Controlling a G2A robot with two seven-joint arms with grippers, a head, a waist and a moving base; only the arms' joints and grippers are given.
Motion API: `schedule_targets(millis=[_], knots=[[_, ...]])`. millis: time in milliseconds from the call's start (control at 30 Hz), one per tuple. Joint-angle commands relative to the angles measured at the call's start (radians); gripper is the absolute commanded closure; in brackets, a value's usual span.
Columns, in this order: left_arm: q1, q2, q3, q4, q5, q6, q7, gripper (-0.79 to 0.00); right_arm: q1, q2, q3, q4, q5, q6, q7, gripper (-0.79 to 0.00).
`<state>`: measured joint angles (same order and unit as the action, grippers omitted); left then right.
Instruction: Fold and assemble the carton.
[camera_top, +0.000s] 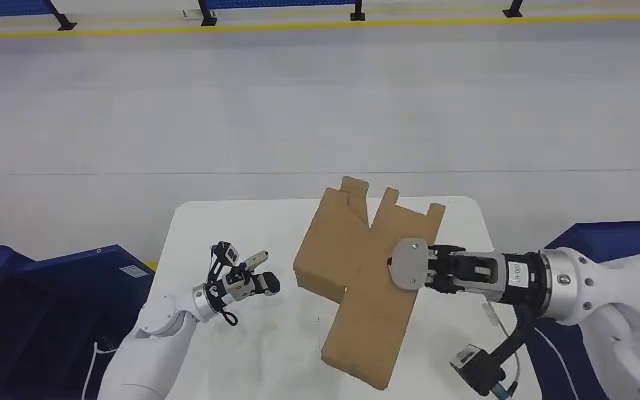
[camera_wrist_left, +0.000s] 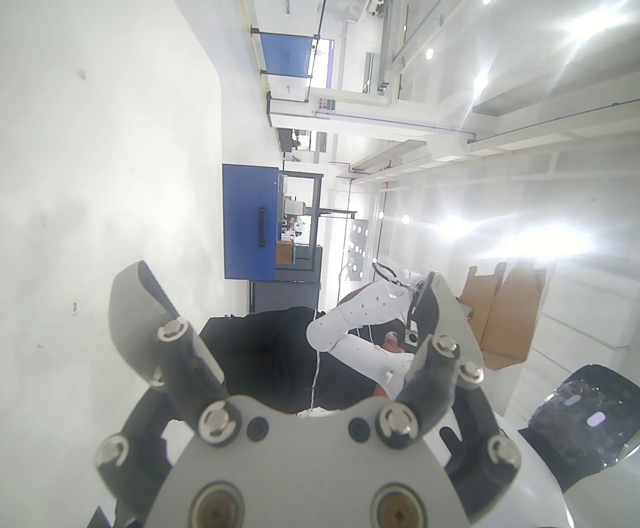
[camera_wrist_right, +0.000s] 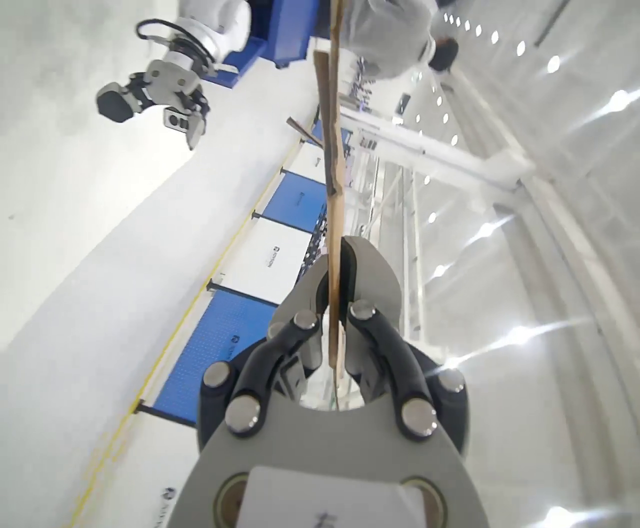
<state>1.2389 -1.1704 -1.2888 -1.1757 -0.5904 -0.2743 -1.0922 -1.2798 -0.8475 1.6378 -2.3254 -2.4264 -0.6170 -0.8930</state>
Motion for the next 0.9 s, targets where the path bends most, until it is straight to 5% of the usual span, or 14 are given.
schedule_targets(millis=[0, 167, 633, 767, 867], knots=[[0.0, 0.0, 0.0, 0.0, 0.0, 0.0, 0.0, -0.785, 0.015, -0.007, -0.001, 0.022, 0.127, -0.042, 0.1, 0.0], [0.0, 0.0, 0.0, 0.0, 0.0, 0.0, 0.0, -0.785, 0.051, -0.015, -0.025, 0.061, 0.323, -0.154, 0.248, 0.0], [0.0, 0.0, 0.0, 0.0, 0.0, 0.0, 0.0, -0.785, 0.052, -0.016, -0.017, 0.051, 0.347, -0.128, 0.246, 0.0], [0.0, 0.0, 0.0, 0.0, 0.0, 0.0, 0.0, -0.785, 0.047, -0.025, 0.093, 0.072, 0.631, -0.067, 0.176, 0.0], [0.0, 0.0, 0.0, 0.0, 0.0, 0.0, 0.0, -0.785, 0.053, -0.025, 0.185, 0.125, 0.909, -0.158, 0.16, 0.0]])
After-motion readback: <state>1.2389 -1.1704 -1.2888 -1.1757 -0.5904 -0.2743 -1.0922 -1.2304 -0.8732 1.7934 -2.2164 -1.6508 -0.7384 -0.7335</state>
